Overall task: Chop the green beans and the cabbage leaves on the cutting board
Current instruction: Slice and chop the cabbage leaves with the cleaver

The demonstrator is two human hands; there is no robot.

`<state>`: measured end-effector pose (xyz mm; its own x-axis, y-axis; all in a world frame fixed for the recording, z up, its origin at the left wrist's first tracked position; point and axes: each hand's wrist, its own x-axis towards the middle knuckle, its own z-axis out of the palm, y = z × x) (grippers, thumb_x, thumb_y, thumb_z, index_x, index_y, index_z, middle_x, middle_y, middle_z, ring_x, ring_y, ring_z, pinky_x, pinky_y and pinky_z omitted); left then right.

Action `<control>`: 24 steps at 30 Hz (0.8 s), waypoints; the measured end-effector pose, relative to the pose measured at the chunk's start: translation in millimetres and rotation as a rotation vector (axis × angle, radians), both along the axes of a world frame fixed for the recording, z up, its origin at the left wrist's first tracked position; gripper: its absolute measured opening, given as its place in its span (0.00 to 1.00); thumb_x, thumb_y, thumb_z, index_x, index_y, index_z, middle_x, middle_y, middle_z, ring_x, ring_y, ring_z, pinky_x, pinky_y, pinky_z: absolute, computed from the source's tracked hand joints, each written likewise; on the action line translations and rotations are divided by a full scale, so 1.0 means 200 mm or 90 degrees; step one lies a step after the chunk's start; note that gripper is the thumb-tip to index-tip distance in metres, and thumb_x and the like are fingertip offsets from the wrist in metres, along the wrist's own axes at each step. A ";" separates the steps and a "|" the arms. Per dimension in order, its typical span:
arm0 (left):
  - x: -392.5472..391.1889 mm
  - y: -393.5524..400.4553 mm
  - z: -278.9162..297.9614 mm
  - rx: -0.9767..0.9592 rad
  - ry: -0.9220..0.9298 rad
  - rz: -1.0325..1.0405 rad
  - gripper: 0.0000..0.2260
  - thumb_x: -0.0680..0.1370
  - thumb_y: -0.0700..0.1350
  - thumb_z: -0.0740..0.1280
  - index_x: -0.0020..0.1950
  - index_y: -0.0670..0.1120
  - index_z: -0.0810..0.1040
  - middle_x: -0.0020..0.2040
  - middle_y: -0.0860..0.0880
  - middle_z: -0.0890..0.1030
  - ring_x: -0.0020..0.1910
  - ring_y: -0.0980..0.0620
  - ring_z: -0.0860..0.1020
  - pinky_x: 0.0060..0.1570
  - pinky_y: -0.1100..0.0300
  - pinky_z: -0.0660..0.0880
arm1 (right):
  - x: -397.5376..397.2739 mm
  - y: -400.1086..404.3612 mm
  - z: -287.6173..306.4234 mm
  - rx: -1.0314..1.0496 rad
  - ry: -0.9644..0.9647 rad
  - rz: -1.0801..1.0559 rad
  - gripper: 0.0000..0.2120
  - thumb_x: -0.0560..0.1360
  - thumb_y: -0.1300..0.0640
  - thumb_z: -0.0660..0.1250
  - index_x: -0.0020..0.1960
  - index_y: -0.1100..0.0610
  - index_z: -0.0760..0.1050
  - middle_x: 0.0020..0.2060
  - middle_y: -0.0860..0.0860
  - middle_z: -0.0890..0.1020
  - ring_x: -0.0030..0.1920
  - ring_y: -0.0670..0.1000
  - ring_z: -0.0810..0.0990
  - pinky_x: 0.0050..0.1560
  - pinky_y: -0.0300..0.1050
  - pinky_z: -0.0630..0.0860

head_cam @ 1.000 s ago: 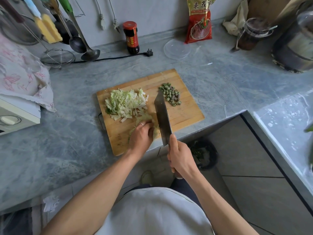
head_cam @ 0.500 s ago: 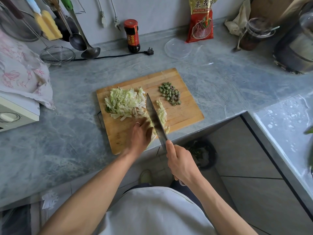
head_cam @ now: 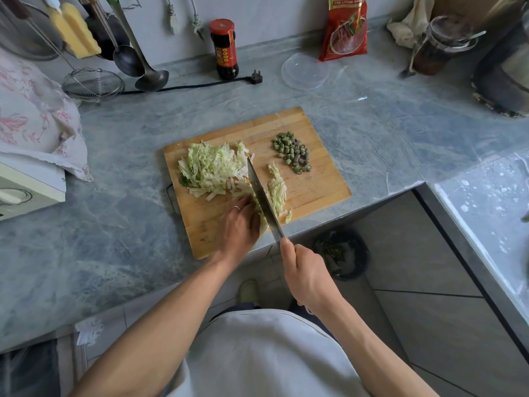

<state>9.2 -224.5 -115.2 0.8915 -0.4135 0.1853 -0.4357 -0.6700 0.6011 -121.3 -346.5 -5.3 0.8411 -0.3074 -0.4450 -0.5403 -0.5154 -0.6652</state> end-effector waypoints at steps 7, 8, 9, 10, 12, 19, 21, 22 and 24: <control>-0.01 0.00 0.02 -0.008 0.008 -0.003 0.19 0.79 0.46 0.56 0.56 0.38 0.82 0.58 0.38 0.82 0.63 0.40 0.78 0.55 0.49 0.79 | 0.05 0.07 -0.01 0.003 -0.026 -0.005 0.25 0.83 0.40 0.48 0.35 0.54 0.66 0.32 0.51 0.73 0.36 0.57 0.74 0.41 0.51 0.72; 0.00 0.00 0.02 -0.008 0.008 0.000 0.19 0.79 0.46 0.56 0.56 0.38 0.82 0.58 0.38 0.82 0.62 0.40 0.78 0.55 0.49 0.80 | 0.05 0.08 -0.01 0.005 -0.025 -0.008 0.25 0.83 0.41 0.48 0.35 0.54 0.66 0.32 0.51 0.74 0.36 0.56 0.74 0.41 0.50 0.71; 0.00 0.00 0.02 -0.008 0.008 0.003 0.19 0.79 0.46 0.56 0.56 0.38 0.82 0.57 0.38 0.82 0.62 0.40 0.79 0.54 0.48 0.80 | 0.05 0.07 -0.01 0.005 -0.023 -0.014 0.25 0.83 0.41 0.48 0.35 0.54 0.67 0.32 0.51 0.74 0.36 0.56 0.74 0.41 0.50 0.71; 0.00 0.01 0.02 -0.007 0.007 0.004 0.19 0.79 0.46 0.56 0.56 0.37 0.82 0.57 0.38 0.82 0.62 0.40 0.79 0.54 0.48 0.80 | 0.04 0.07 -0.01 0.005 -0.020 -0.021 0.25 0.84 0.41 0.48 0.36 0.54 0.67 0.33 0.52 0.74 0.37 0.58 0.75 0.42 0.51 0.72; -0.01 0.01 0.02 0.005 0.006 0.001 0.19 0.79 0.46 0.56 0.57 0.37 0.82 0.58 0.38 0.82 0.62 0.39 0.79 0.55 0.48 0.79 | 0.03 0.07 -0.01 0.003 -0.019 -0.030 0.25 0.84 0.41 0.48 0.36 0.56 0.67 0.34 0.55 0.76 0.40 0.62 0.77 0.45 0.56 0.75; 0.00 0.01 0.04 0.008 0.010 -0.004 0.17 0.80 0.46 0.57 0.56 0.39 0.82 0.57 0.40 0.83 0.62 0.43 0.79 0.53 0.50 0.80 | 0.12 0.08 -0.04 0.001 -0.032 -0.016 0.31 0.83 0.38 0.46 0.37 0.59 0.70 0.34 0.59 0.79 0.36 0.61 0.79 0.44 0.59 0.79; -0.01 0.02 0.04 0.006 0.000 -0.003 0.16 0.79 0.45 0.58 0.56 0.39 0.82 0.58 0.40 0.83 0.61 0.42 0.80 0.51 0.50 0.80 | 0.07 0.09 -0.03 -0.001 -0.038 -0.019 0.29 0.84 0.40 0.47 0.36 0.60 0.69 0.35 0.58 0.78 0.39 0.62 0.77 0.46 0.58 0.77; -0.01 0.02 0.03 0.009 -0.002 -0.003 0.15 0.79 0.44 0.59 0.56 0.39 0.82 0.58 0.40 0.83 0.61 0.42 0.79 0.51 0.51 0.80 | 0.06 0.09 -0.02 -0.001 -0.031 -0.023 0.28 0.84 0.41 0.48 0.36 0.58 0.68 0.35 0.57 0.78 0.40 0.62 0.77 0.46 0.58 0.76; 0.00 0.01 0.02 0.014 0.004 0.001 0.14 0.78 0.42 0.61 0.56 0.39 0.82 0.58 0.40 0.82 0.61 0.41 0.79 0.54 0.49 0.79 | 0.06 0.07 -0.03 0.009 -0.009 -0.033 0.28 0.83 0.39 0.47 0.35 0.56 0.68 0.33 0.56 0.78 0.38 0.61 0.79 0.44 0.56 0.78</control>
<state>8.9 -222.1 -111.6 0.8934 -0.4157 0.1704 -0.4305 -0.6838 0.5891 -109.2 -333.2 -11.5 0.8303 -0.3442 -0.4384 -0.5568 -0.4778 -0.6795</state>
